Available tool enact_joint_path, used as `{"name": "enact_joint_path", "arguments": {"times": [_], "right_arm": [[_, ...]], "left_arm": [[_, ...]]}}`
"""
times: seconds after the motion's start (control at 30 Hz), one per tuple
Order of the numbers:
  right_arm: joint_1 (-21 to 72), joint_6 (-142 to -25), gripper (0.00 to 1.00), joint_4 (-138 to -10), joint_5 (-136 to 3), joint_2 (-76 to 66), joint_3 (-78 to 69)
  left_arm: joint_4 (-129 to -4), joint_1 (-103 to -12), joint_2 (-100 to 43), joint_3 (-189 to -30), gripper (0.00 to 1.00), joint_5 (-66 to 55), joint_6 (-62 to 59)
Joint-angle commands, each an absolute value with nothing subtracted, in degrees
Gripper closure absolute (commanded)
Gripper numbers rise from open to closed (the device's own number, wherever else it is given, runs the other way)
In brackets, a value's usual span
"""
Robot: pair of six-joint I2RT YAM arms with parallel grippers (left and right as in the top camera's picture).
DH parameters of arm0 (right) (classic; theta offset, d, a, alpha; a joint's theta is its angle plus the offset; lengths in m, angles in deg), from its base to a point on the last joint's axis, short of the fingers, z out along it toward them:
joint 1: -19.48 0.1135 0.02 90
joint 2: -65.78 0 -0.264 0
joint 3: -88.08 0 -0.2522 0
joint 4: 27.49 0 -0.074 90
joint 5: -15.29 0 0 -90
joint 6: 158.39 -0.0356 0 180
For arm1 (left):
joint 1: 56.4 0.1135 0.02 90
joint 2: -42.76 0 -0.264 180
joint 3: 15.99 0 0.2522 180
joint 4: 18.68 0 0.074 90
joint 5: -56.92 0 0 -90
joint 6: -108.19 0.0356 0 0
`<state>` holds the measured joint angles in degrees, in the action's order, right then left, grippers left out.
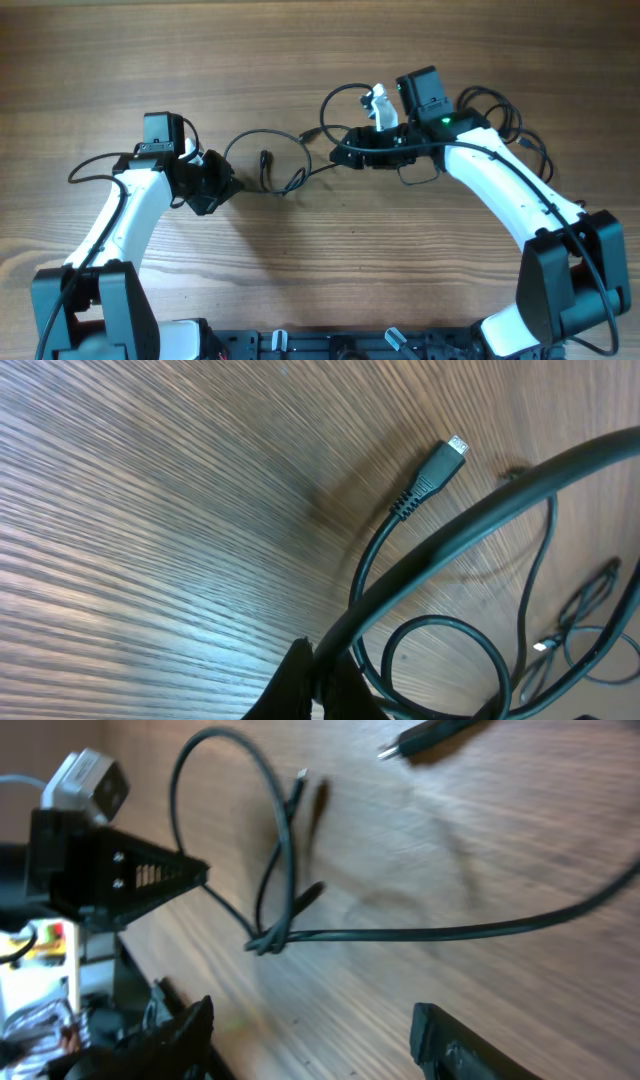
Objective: Untangle cables
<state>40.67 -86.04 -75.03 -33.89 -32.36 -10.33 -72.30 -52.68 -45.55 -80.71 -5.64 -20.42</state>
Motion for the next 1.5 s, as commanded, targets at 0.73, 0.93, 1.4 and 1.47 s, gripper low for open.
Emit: {"name": "enact_joint_path", "arguments": {"times": [0.73,0.93,1.4,1.47], "right_arm": [[51.25,-110.85,0.69,-70.44,-43.75,-33.13,-10.37],[51.29,-110.78,0.64,-70.39,-46.83,-33.35,-10.37],[50.49,-110.17,0.71,-67.82,-50.98,-33.37,-10.37],[50.49,-110.19,0.75,-67.57,-50.98,-33.37,-10.37]], "left_arm": [[-68.69,-52.41,-45.31,-80.23,0.96,12.96,-24.48],[-68.64,-52.41,-45.31,-80.23,0.96,18.38,-24.48],[-68.67,-52.41,-45.31,-80.23,0.96,18.95,-24.48],[-68.64,-52.41,-45.31,-80.23,0.96,20.3,-24.48]]}}
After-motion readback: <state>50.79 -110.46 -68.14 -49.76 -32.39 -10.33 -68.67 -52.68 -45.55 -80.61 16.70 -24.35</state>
